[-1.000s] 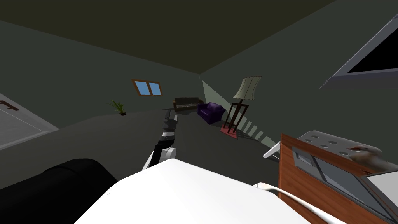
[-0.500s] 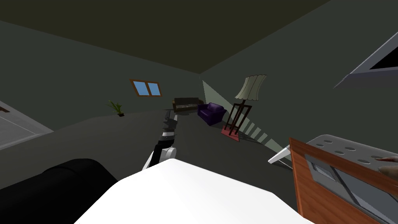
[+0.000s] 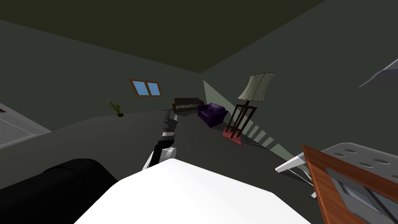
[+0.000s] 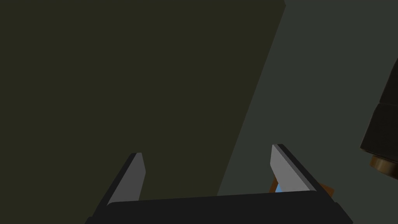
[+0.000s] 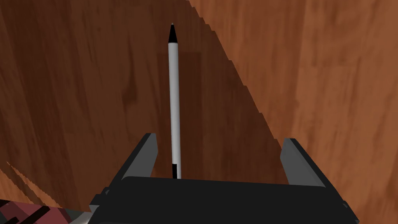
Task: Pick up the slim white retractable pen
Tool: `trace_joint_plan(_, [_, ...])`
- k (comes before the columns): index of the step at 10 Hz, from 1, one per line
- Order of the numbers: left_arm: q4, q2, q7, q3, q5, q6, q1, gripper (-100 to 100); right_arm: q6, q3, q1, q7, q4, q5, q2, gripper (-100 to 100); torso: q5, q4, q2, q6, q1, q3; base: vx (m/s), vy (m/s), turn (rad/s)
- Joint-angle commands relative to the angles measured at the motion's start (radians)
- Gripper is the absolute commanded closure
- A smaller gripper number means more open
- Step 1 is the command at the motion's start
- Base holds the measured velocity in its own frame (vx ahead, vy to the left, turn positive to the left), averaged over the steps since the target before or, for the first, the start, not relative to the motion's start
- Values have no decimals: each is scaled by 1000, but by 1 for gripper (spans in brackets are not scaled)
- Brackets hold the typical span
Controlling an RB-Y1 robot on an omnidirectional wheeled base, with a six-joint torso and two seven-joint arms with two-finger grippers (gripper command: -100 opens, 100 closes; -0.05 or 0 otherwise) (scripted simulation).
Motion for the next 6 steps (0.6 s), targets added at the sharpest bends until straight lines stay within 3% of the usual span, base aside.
trace_joint_plan(1, [0, 0, 0, 0, 0, 0, 0, 0, 5, 33, -11, 4, 1, -9, 9, -100, 0, 0, 0, 0, 0, 0, 146, -13, 14])
trace_joint_plan(3, [0, 0, 0, 0, 0, 0, 0, 0, -9, 85, 15, 19, 4, -6, 38, -100, 0, 1, 4, 0, -2, 2, 137, -61, 52])
trace_joint_plan(6, [0, 0, 0, 0, 0, 0, 0, 0, -24, 128, 34, 38, 0, 0, 69, -100, -2, 1, 4, 0, -7, 2, 138, -111, 54])
